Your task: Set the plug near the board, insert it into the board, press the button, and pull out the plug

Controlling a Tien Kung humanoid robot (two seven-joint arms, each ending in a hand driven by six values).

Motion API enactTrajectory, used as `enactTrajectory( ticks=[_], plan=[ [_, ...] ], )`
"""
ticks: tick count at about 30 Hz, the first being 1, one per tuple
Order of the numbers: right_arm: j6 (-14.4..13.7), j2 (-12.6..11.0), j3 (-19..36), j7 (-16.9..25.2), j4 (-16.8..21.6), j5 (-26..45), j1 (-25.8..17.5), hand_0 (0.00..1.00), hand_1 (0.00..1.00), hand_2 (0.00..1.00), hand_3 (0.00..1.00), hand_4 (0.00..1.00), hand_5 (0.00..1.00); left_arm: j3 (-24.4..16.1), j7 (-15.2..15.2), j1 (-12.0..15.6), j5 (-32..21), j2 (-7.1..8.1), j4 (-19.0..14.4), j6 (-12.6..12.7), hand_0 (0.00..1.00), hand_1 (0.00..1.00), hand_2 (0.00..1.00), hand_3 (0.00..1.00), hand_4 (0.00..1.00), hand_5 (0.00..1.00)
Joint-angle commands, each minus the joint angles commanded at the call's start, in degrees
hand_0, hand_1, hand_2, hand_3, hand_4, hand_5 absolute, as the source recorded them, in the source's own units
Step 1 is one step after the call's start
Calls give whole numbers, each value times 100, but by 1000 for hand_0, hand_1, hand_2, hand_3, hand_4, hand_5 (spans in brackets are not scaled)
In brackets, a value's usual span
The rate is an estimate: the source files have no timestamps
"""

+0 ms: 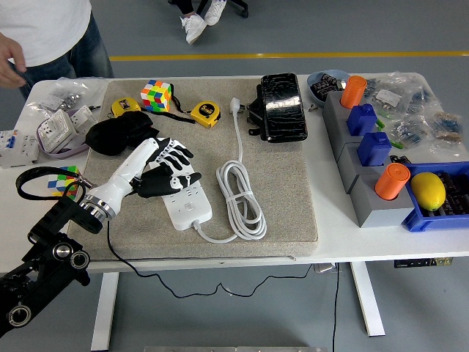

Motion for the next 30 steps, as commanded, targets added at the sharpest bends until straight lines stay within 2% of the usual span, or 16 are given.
enactTrajectory(
  ticks=[11, 12, 15, 17, 18, 19, 23, 24, 29, 30],
  plan=[
    [0, -17, -2, -5, 4, -3, 4, 561, 653, 639, 540, 916, 452, -24, 92, 4, 83, 62, -109, -111, 388, 495, 527, 540, 879, 345],
    [1, -19, -6, -6, 4, -2, 1, 561, 654, 639, 540, 916, 452, -44, 194, 12, 137, 74, -157, -196, 266, 399, 465, 635, 886, 330],
    [-1, -21, -12, -2, 5, 3, -9, 561, 654, 639, 540, 916, 452, -128, 689, 41, 414, 148, -424, -642, 266, 399, 465, 635, 886, 330],
    [0, -20, -13, -3, 5, 0, -13, 561, 654, 639, 540, 916, 452, -164, 1143, 51, 614, 198, -623, -1026, 266, 399, 465, 635, 886, 330],
    [2, -20, -12, -4, 5, -1, -15, 561, 653, 639, 539, 916, 452, -175, 1342, 54, 674, 214, -690, -1183, 149, 177, 278, 873, 902, 276],
    [5, -17, -11, -5, 6, -5, -20, 561, 653, 639, 539, 916, 452, -193, 1585, 59, 756, 248, -808, -1384, 149, 177, 278, 873, 902, 276],
    [3, -5, -7, -5, -2, 4, -16, 561, 653, 639, 539, 916, 452, -202, 2178, 58, 769, 291, -959, -1896, 149, 177, 278, 873, 902, 276],
    [5, 0, -3, -5, 0, 4, -17, 561, 653, 639, 540, 916, 451, -204, 2311, 61, 770, 296, -977, -2015, 75, 82, 152, 917, 705, 2],
    [0, 8, 25, 0, 8, -5, -17, 561, 653, 639, 540, 916, 451, -211, 2885, 94, 713, 340, -1057, -2556, 75, 82, 152, 917, 705, 2],
    [2, 9, 27, -1, 8, -8, -19, 561, 654, 639, 540, 916, 451, -213, 2933, 106, 711, 355, -1072, -2625, 61, 80, 145, 910, 783, 2]
  ],
)
